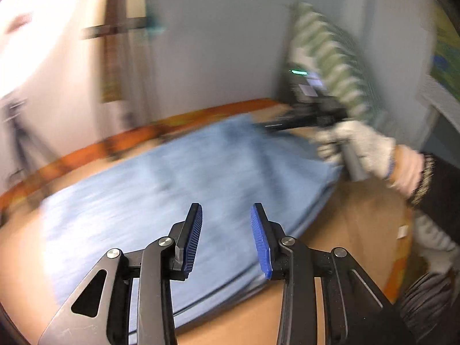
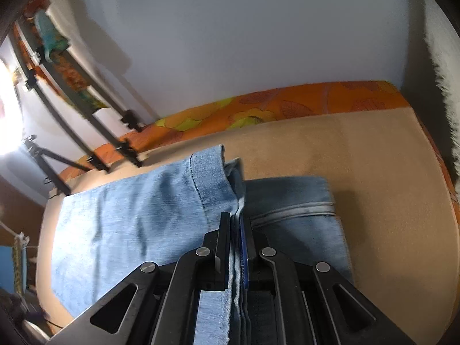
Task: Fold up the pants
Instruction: 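Open both tools to release the folded legs and withdraw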
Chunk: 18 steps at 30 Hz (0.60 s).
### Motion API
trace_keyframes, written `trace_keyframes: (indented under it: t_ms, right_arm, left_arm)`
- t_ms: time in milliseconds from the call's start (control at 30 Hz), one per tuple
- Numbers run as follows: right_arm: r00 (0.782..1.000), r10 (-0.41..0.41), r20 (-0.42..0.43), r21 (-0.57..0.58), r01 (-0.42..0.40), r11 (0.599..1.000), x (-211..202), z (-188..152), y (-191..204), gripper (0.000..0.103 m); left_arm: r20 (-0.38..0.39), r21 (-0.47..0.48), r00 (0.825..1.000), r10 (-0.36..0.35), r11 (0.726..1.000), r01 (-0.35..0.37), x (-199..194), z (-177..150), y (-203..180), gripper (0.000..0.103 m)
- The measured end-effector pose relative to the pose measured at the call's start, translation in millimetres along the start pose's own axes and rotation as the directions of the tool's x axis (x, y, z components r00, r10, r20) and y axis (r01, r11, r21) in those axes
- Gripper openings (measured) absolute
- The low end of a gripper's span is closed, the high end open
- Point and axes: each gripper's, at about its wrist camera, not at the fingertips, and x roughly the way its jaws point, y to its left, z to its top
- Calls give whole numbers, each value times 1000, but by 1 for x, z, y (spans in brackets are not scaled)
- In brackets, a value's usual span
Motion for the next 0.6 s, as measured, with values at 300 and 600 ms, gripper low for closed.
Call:
trace_keyframes:
  t_ms: [300, 600]
  right_arm:
    - [999, 33, 19, 55, -34, 998, -42, -13, -40, 29]
    - [999, 32, 19, -51, -31, 998, -66, -42, 10, 37]
  left_arm:
    - [-65, -262, 971, 229, 935, -238, -50, -72, 111, 47]
    - [-111, -430, 966, 233, 865, -258, -57, -109, 143, 49]
